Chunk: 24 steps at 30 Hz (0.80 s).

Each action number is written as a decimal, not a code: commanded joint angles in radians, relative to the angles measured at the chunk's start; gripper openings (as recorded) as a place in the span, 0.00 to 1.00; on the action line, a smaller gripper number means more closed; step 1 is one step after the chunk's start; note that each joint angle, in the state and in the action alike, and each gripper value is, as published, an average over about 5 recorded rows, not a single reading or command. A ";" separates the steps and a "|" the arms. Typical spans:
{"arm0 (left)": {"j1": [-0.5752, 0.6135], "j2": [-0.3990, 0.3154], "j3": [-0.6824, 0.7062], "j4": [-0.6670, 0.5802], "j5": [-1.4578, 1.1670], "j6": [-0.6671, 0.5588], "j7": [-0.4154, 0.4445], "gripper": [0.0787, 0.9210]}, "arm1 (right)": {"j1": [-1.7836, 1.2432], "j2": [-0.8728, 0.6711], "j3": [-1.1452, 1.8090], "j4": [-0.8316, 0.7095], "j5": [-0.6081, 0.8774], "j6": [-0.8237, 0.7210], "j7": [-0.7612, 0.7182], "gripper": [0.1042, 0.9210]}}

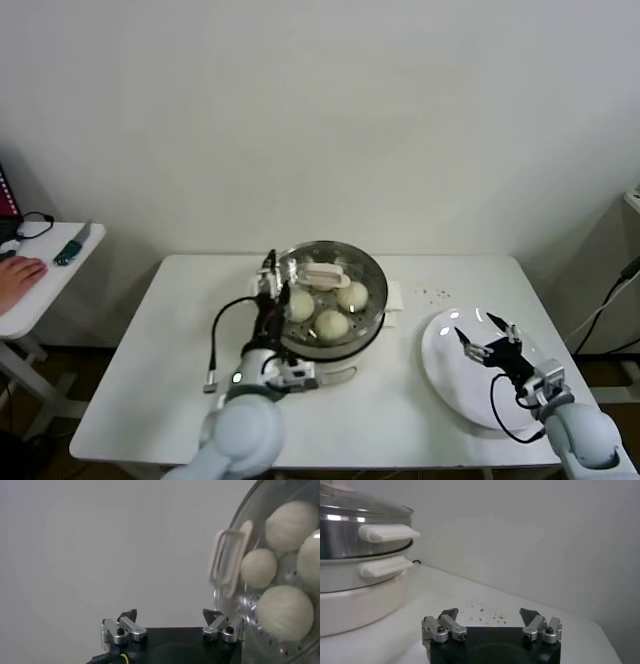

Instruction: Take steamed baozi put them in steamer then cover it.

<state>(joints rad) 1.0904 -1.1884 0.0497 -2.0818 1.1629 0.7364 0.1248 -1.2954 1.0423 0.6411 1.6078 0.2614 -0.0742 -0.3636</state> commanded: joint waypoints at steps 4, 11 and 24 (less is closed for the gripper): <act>0.379 -0.027 -0.549 -0.065 -0.876 -0.563 -0.334 0.88 | -0.006 0.002 0.010 -0.002 0.028 0.048 0.000 0.88; 0.481 -0.113 -0.669 0.036 -1.131 -0.764 -0.282 0.88 | -0.023 0.016 0.018 0.007 0.034 0.114 0.000 0.88; 0.507 -0.149 -0.678 0.169 -1.267 -0.868 -0.206 0.88 | -0.051 0.040 0.030 -0.004 0.068 0.221 0.007 0.88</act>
<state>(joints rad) 1.5187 -1.2964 -0.5301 -1.9981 0.1280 0.0966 -0.0953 -1.3364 1.0738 0.6693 1.6091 0.3030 0.0738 -0.3624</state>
